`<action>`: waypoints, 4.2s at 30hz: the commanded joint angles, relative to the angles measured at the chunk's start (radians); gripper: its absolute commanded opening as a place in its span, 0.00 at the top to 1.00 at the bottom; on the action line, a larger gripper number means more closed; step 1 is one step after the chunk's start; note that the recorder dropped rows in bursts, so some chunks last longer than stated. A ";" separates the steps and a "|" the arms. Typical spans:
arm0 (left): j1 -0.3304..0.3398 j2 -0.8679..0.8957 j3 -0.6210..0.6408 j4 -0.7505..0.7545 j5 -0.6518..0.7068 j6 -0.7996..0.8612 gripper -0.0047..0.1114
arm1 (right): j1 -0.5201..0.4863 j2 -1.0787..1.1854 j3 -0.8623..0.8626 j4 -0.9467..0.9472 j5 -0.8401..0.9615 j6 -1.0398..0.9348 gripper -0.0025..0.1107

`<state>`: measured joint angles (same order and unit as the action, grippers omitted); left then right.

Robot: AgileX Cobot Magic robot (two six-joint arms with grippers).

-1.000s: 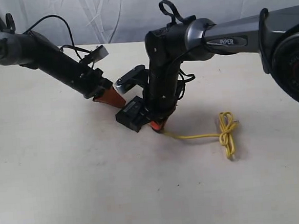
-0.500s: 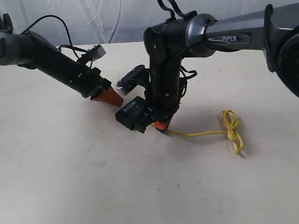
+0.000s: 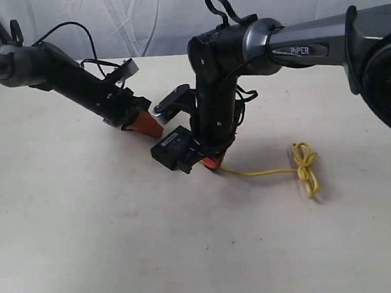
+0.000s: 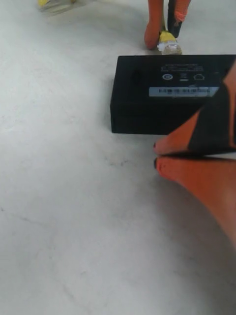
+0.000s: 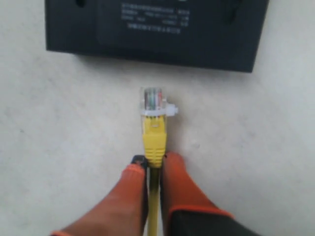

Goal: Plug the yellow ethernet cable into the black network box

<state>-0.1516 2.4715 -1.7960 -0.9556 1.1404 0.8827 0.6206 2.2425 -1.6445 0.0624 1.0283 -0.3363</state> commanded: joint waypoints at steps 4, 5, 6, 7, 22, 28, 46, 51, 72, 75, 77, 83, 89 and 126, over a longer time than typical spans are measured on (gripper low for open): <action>-0.027 0.031 -0.033 0.022 0.035 -0.018 0.96 | -0.005 0.008 -0.006 -0.002 -0.016 -0.003 0.99; -0.030 0.031 -0.033 0.022 0.035 -0.016 0.96 | -0.005 0.008 -0.006 -0.002 -0.024 -0.005 0.99; -0.030 0.033 -0.033 0.022 0.038 -0.012 0.96 | -0.005 0.008 -0.006 -0.002 -0.032 -0.005 0.99; -0.030 0.035 -0.033 0.020 0.037 -0.012 0.96 | -0.005 0.008 -0.006 -0.002 -0.035 -0.005 0.99; -0.030 0.035 -0.033 0.013 0.075 -0.009 0.96 | -0.005 0.008 -0.006 0.075 -0.094 -0.010 0.99; -0.030 0.035 -0.033 0.012 0.078 0.014 0.96 | -0.005 0.008 -0.006 0.075 -0.094 0.037 0.99; -0.030 0.035 -0.033 0.014 0.073 0.048 0.96 | -0.005 0.083 -0.177 0.054 -0.002 0.062 0.99; -0.030 0.035 -0.033 0.014 0.070 0.048 0.96 | -0.005 0.077 -0.178 0.051 -0.043 0.077 0.99; -0.061 0.035 -0.033 0.022 0.081 0.092 0.96 | -0.005 0.077 -0.178 0.059 -0.134 0.104 0.99; -0.059 0.035 -0.033 0.028 0.081 0.092 0.96 | -0.005 0.077 -0.178 0.059 -0.126 0.104 0.99; -0.057 0.035 -0.033 0.030 0.081 0.092 0.96 | -0.005 0.077 -0.178 0.059 -0.124 0.104 0.99; -0.049 0.033 -0.033 0.022 0.081 0.092 0.96 | -0.005 0.075 -0.178 0.035 -0.093 0.098 0.99; -0.049 0.020 -0.033 0.030 0.081 0.092 0.96 | -0.005 0.070 -0.178 0.011 -0.073 0.095 0.99; 0.031 -0.100 -0.033 0.212 0.021 -0.057 0.96 | -0.005 0.070 -0.178 0.013 0.098 -0.191 0.98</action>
<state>-0.1202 2.4090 -1.8317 -0.7654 1.1629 0.8511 0.6187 2.3278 -1.8147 0.0800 1.1165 -0.5105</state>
